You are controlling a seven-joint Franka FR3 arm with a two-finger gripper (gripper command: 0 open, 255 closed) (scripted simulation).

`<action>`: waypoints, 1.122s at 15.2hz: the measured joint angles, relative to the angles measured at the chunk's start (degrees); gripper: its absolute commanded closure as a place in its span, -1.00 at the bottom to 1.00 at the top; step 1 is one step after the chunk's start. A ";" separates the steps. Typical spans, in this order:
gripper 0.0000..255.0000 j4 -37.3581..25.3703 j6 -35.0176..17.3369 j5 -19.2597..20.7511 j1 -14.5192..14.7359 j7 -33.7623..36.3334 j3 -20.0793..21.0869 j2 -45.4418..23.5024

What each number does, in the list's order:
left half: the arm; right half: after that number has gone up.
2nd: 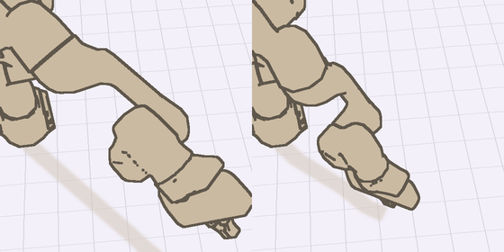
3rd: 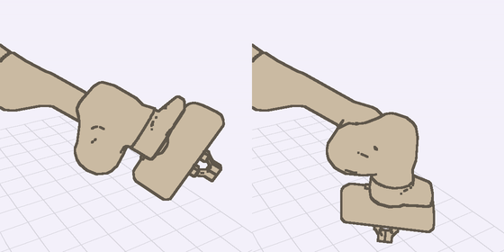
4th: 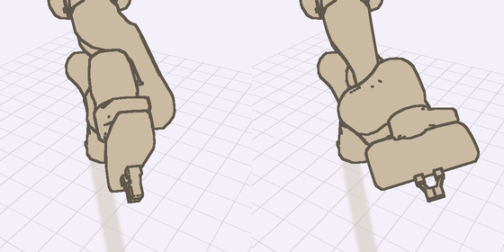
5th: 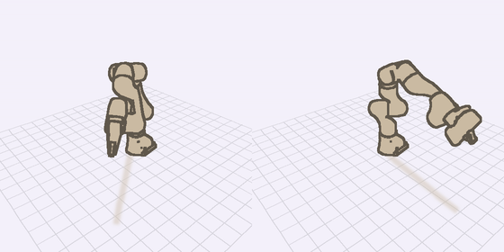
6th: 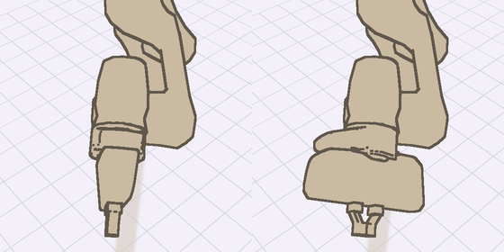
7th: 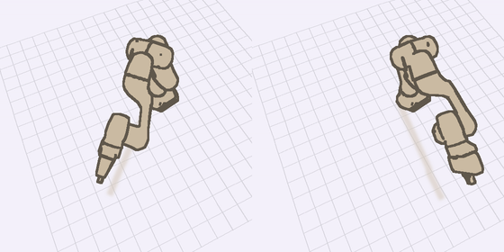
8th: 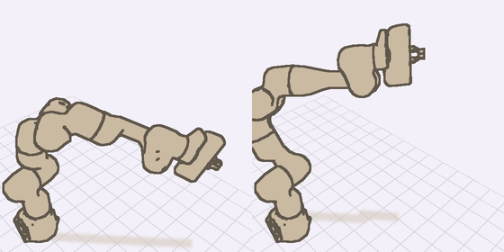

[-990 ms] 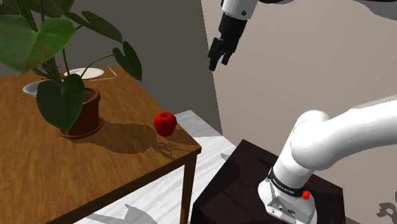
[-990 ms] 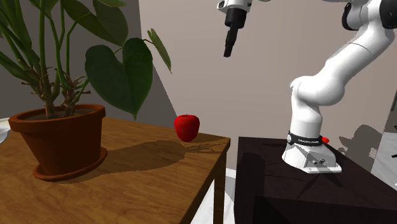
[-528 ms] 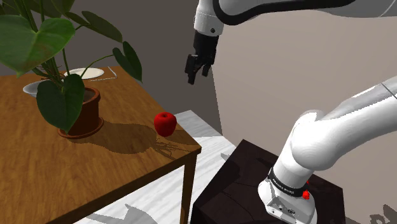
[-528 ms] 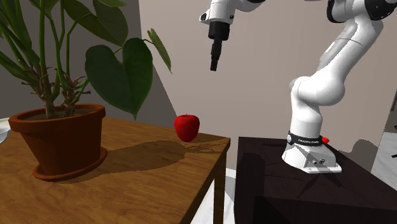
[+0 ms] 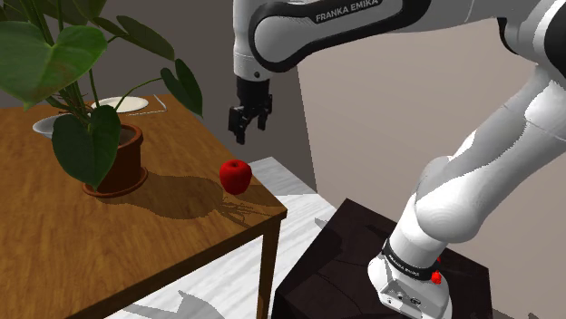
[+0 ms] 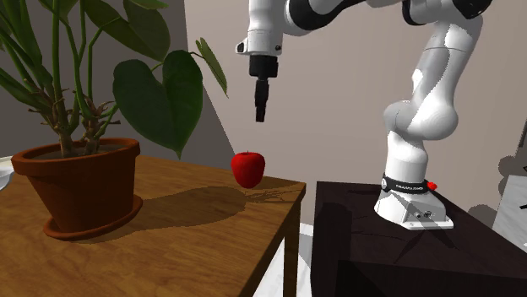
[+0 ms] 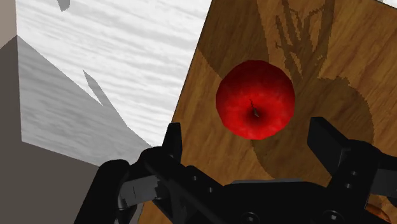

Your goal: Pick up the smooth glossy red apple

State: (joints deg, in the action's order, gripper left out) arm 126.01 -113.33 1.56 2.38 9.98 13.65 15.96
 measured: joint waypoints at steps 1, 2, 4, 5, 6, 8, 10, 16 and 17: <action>-1.00 -1.39 -0.43 0.51 0.10 0.77 0.64 -2.41; -1.00 -2.48 -0.80 0.96 0.28 1.57 1.27 -4.51; -1.00 -4.04 -1.86 1.91 0.28 2.21 1.76 -8.12; -1.00 -4.20 -2.39 2.13 0.42 2.69 2.03 -9.03; -1.00 -3.62 -3.24 2.26 0.45 2.85 2.09 -9.39; -1.00 -2.87 -4.53 2.49 0.44 3.08 2.15 -10.02; -1.00 -1.98 -6.10 2.76 0.43 3.37 2.20 -10.75; 1.00 -0.66 -8.14 3.04 0.51 3.84 2.36 -11.34; 1.00 -0.62 -8.16 3.05 0.51 3.85 2.36 -11.36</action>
State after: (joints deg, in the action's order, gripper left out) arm 125.39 -121.50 4.60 2.89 13.84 16.01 4.60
